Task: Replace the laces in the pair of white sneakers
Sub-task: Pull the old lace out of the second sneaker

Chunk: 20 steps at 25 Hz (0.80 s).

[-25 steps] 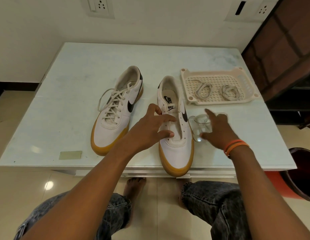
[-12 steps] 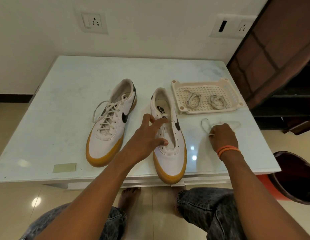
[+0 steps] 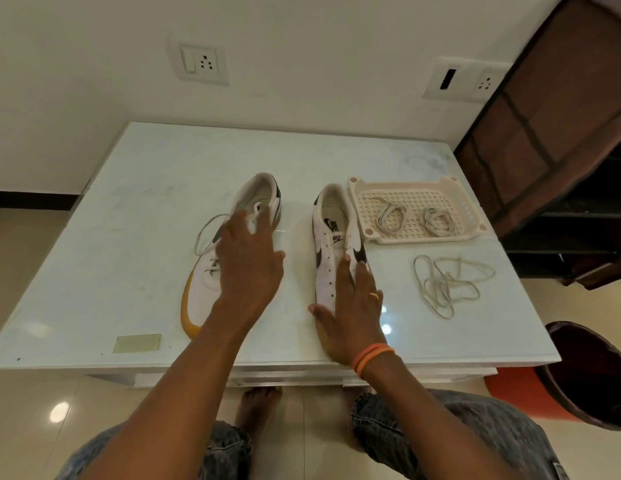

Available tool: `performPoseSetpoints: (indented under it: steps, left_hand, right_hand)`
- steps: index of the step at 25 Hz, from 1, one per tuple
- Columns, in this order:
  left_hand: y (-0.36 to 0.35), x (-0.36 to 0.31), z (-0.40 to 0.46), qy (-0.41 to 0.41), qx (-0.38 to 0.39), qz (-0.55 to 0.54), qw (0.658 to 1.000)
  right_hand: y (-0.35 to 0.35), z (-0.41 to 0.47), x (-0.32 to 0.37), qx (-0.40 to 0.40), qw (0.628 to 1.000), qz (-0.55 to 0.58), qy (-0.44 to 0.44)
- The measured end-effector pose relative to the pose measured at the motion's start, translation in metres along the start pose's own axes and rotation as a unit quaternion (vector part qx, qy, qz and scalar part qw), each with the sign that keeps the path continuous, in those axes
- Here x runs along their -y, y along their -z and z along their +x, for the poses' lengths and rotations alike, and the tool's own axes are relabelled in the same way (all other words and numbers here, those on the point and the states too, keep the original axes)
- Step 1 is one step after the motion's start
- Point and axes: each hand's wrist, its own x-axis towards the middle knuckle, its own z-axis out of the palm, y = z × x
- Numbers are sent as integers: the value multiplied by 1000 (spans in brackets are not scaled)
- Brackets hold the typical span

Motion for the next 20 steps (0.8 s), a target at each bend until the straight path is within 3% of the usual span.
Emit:
performPoseSetpoints:
  steps: [2, 4, 7, 13, 17, 20]
  left_hand:
    - [2, 17, 3, 157, 122, -9, 980]
    - [0, 29, 4, 231, 192, 0, 954]
    - [-2, 34, 5, 189, 176, 59, 964]
    - [1, 40, 9, 172, 190, 39, 966]
    - [2, 33, 10, 182, 233, -5, 955]
    - [-1, 14, -8, 162, 242, -18, 956]
  right_hand:
    - [-6, 26, 12, -38, 999, -5, -18]
    - [-10, 55, 28, -42, 998, -5, -37]
    - [-10, 102, 50, -48, 998, -1, -44]
    - [9, 169, 57, -70, 997, -17, -37]
    - [14, 109, 62, -168, 980, 107, 26]
    - [3, 40, 42, -67, 985, 143, 63]
